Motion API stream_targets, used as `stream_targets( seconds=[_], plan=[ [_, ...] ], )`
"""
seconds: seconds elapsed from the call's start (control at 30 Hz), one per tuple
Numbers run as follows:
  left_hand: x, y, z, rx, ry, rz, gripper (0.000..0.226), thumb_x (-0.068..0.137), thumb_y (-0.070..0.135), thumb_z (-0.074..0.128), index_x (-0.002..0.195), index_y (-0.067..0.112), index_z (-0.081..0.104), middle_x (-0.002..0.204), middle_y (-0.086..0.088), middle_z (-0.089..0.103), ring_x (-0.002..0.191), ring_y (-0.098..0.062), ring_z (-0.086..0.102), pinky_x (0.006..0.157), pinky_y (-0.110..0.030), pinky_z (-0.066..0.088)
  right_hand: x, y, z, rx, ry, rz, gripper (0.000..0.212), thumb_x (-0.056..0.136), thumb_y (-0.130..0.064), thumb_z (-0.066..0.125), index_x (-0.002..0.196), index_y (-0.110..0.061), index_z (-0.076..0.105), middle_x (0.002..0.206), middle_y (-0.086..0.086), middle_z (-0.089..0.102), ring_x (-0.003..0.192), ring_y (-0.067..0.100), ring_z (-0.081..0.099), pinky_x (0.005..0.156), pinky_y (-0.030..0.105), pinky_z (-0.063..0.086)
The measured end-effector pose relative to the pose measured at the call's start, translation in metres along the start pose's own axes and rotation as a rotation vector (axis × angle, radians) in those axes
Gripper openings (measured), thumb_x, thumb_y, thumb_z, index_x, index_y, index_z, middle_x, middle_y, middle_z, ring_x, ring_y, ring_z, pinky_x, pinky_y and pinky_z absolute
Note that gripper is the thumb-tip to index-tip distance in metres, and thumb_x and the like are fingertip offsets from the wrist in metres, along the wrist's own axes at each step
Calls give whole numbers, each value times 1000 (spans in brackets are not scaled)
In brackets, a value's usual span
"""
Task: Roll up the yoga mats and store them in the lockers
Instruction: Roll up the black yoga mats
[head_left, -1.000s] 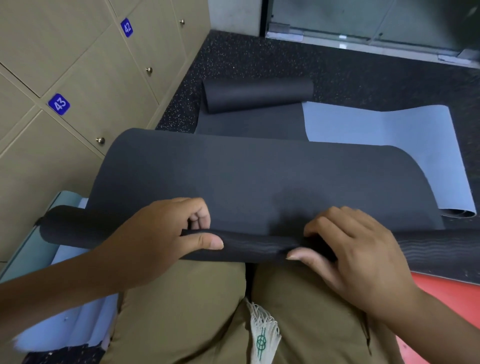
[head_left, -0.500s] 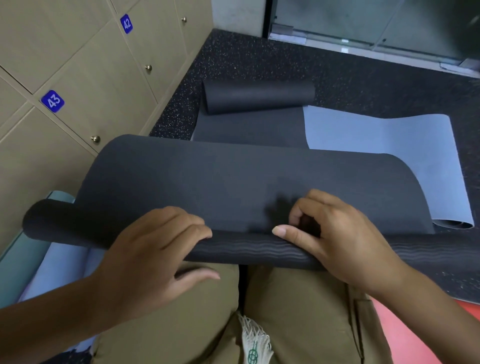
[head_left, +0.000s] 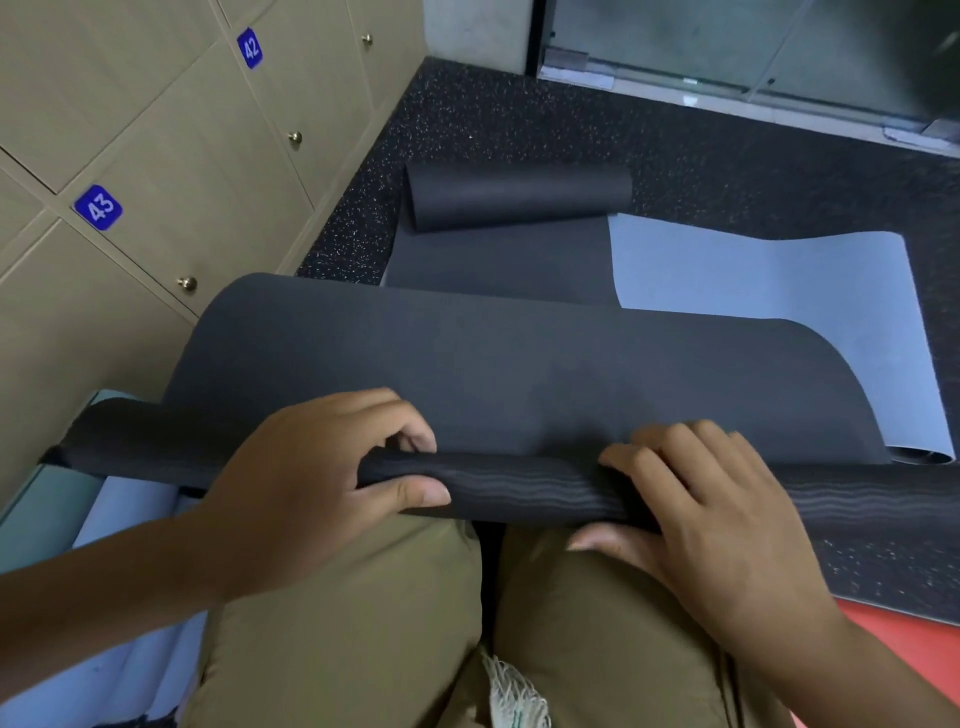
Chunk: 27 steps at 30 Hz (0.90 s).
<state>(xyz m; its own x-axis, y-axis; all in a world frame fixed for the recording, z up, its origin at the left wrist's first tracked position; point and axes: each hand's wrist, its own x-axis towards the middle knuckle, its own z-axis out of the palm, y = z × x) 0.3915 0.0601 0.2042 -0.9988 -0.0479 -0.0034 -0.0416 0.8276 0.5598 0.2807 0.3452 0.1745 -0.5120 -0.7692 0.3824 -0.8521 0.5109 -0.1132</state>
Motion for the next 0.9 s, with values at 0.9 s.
stream_targets(
  seconds=[0.9],
  plan=[
    [26, -4, 23, 183, 187, 130, 42, 96, 52, 54, 110, 19, 76, 103, 12, 70, 94, -14, 65, 81, -32, 47, 53, 29, 0, 391, -142, 262, 35, 93, -65, 57, 88, -31, 64, 87, -14, 59, 86, 11, 55, 74, 27, 46]
  ],
)
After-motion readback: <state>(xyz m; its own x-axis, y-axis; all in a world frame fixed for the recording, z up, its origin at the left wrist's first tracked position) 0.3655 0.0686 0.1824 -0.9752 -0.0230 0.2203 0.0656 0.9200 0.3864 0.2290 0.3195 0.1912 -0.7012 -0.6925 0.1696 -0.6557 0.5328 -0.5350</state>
